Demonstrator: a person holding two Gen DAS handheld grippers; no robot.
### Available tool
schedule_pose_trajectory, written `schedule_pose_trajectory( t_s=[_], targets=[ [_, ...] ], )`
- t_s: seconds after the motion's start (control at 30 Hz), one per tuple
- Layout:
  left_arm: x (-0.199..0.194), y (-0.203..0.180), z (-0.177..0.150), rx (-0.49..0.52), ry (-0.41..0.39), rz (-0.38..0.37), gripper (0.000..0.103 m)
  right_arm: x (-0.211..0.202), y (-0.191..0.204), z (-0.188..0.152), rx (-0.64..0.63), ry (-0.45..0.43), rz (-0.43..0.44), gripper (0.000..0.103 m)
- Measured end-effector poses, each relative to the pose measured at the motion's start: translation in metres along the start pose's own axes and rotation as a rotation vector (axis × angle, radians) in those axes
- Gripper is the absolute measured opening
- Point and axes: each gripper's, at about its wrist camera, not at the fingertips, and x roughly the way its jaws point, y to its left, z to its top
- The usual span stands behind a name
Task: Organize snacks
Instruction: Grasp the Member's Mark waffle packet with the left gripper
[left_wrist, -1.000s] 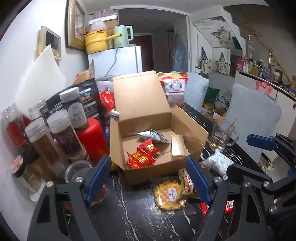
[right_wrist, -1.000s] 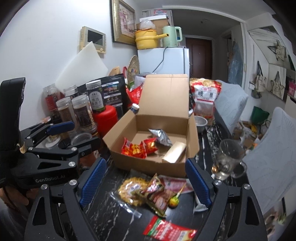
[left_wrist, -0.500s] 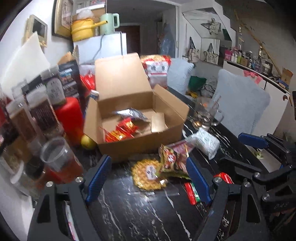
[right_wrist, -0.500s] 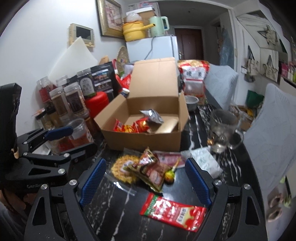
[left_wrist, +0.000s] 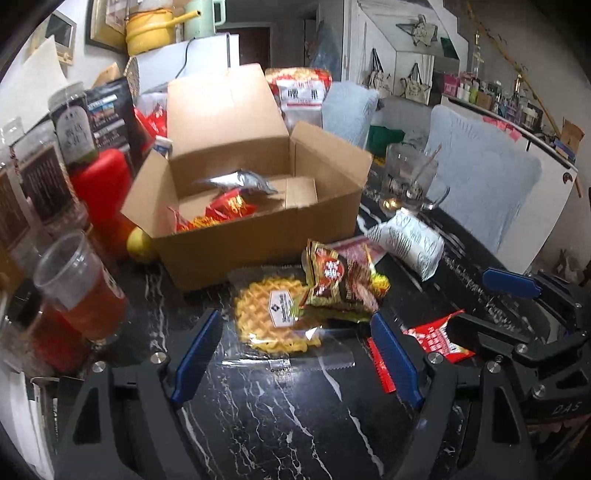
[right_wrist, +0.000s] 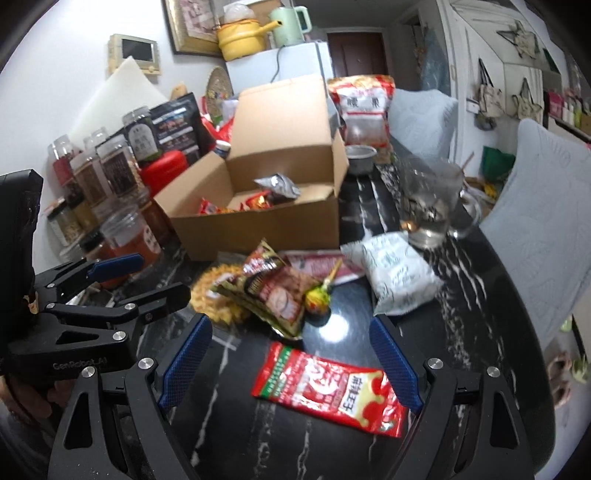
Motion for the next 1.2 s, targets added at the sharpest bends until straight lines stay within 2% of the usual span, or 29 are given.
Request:
schedule_pose_trajectory(
  t_s=[0.33, 0.47, 0.6, 0.77, 0.83, 1.03, 1.07, 1.1, 1.13, 1.2],
  targets=[
    [0.051, 0.006, -0.005, 0.0, 0.111, 0.056, 0.083, 0.02, -0.018, -0.007, 0.044, 0.043, 0.002, 0.088],
    [0.067, 0.008, -0.006, -0.009, 0.158, 0.021, 0.083, 0.027, -0.026, -0.007, 0.07, 0.055, 0.003, 0.088],
    [0.076, 0.007, -0.002, -0.005, 0.171, 0.035, 0.083, 0.032, -0.033, -0.007, 0.094, 0.062, 0.005, 0.088],
    [0.104, 0.014, -0.002, -0.028, 0.265, 0.015, 0.093, 0.037, -0.041, -0.009, 0.125, 0.073, 0.015, 0.088],
    [0.11, 0.017, -0.002, -0.042, 0.265, 0.014, 0.098, 0.038, -0.043, -0.009, 0.129, 0.076, 0.013, 0.088],
    [0.119, 0.015, 0.004, -0.026, 0.247, 0.019, 0.099, 0.041, -0.047, -0.011, 0.134, 0.091, 0.01, 0.088],
    [0.118, 0.015, 0.004, -0.027, 0.237, 0.019, 0.097, 0.041, -0.048, -0.011, 0.135, 0.092, 0.01, 0.088],
    [0.116, 0.015, 0.003, -0.027, 0.219, 0.02, 0.089, 0.042, -0.048, -0.012, 0.138, 0.093, 0.01, 0.088],
    [0.114, 0.015, 0.003, -0.027, 0.215, 0.02, 0.086, 0.042, -0.048, -0.012, 0.139, 0.095, 0.01, 0.088],
    [0.112, 0.017, 0.001, -0.03, 0.219, 0.012, 0.084, 0.041, -0.049, -0.014, 0.141, 0.1, 0.009, 0.088]
  ],
)
